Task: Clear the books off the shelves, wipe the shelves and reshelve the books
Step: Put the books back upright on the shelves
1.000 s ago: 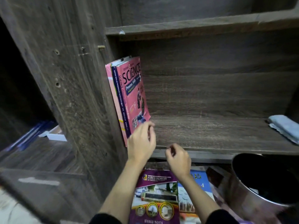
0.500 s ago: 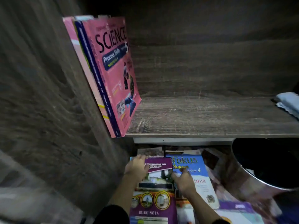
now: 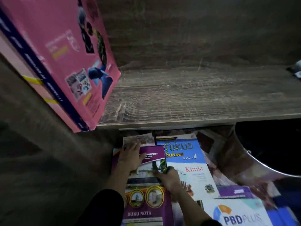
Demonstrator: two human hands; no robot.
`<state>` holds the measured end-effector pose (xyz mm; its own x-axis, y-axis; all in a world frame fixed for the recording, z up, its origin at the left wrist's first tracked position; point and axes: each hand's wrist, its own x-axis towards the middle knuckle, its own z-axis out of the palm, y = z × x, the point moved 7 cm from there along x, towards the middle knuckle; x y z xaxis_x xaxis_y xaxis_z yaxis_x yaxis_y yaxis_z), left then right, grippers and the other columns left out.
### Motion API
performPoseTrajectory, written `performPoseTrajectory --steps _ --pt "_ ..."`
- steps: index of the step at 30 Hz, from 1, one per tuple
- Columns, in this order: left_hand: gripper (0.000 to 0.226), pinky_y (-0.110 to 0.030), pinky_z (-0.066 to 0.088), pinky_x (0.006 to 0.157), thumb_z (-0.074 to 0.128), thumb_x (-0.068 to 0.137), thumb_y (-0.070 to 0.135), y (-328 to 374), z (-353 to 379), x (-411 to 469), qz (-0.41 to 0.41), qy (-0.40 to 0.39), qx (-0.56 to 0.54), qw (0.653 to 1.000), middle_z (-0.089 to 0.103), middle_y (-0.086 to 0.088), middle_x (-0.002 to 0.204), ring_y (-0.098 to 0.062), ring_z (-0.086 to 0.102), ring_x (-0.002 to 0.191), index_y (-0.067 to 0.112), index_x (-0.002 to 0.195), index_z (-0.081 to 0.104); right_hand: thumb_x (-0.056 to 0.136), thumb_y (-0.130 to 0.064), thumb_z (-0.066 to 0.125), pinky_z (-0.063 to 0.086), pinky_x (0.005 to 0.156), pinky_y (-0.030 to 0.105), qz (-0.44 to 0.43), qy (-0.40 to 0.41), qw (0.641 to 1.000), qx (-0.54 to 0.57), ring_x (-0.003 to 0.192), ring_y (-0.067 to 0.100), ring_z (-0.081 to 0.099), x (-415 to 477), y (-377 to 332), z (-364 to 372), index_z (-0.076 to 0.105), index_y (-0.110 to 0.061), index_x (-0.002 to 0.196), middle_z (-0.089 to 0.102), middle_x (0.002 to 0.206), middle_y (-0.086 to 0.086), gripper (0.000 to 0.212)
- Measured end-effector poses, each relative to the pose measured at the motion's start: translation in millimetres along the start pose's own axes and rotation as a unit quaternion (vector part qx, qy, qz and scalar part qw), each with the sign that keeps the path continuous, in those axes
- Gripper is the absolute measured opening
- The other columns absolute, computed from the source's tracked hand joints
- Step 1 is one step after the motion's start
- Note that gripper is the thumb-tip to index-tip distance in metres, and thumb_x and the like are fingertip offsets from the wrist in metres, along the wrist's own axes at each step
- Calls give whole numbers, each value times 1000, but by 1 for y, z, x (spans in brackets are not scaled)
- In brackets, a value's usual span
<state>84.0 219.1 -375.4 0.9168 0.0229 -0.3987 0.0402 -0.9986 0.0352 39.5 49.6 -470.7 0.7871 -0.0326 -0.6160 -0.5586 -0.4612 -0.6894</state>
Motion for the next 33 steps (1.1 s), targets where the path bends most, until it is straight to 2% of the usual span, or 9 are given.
performPoseTrajectory --steps 3,6,7,11,14,18,23,27,33 --pt "69 -46 6 117 26 96 59 2 13 15 5 -19 -22 1000 8 0 159 -22 7 146 21 151 12 41 -60 83 56 74 37 15 -5 999 38 87 27 66 -1 -4 -1 60 -9 98 67 98 10 80" --pt "69 -49 8 116 25 93 64 2 18 24 -4 -18 -39 999 17 -1 157 -24 13 144 23 149 20 62 -24 89 56 81 38 16 -58 992 114 85 25 69 -6 -12 2 68 -8 87 73 94 11 36" --pt "70 -48 9 116 22 93 64 3 17 25 -8 -16 -43 999 19 -3 156 -24 15 144 21 148 21 65 -16 87 56 84 38 7 -70 988 139 85 25 70 -6 -14 4 69 -6 89 73 96 12 32" --pt "68 -41 14 115 17 96 59 2 10 24 -1 37 -38 999 23 -9 155 -26 20 141 14 147 21 58 -12 90 56 86 36 -35 -130 964 228 96 22 70 -15 -24 15 58 -6 119 72 107 8 69" --pt "82 -38 22 112 9 89 69 3 3 13 18 91 -31 995 30 -12 150 -28 28 136 11 143 28 65 -4 85 56 85 35 -59 -136 959 241 97 21 69 -27 -29 10 62 -11 113 73 105 7 54" --pt "109 -39 33 99 -20 66 81 10 -23 -13 59 196 -29 978 53 -11 120 -28 46 115 11 115 48 64 -3 84 52 93 41 -44 -146 955 253 94 24 70 -43 -27 -2 69 -8 102 75 98 6 41" --pt "74 -40 45 76 7 91 67 27 -62 -64 108 322 0 941 58 -6 82 -27 57 79 13 84 56 45 -12 93 47 99 48 -26 -179 945 274 98 31 69 -70 -26 -18 71 -2 102 73 102 14 61" --pt "70 -35 39 71 15 96 62 40 -93 -103 138 376 39 915 60 -4 80 -24 57 72 11 85 61 44 -7 89 52 93 45 -65 -169 946 270 93 32 70 -99 -45 -44 71 2 96 73 98 17 56" --pt "72 -31 30 69 15 97 59 63 -147 -174 183 456 91 866 64 -5 83 -24 61 74 8 89 65 49 4 86 52 90 52 -133 -156 946 249 94 39 68 -154 -80 -98 67 8 102 71 98 22 56"
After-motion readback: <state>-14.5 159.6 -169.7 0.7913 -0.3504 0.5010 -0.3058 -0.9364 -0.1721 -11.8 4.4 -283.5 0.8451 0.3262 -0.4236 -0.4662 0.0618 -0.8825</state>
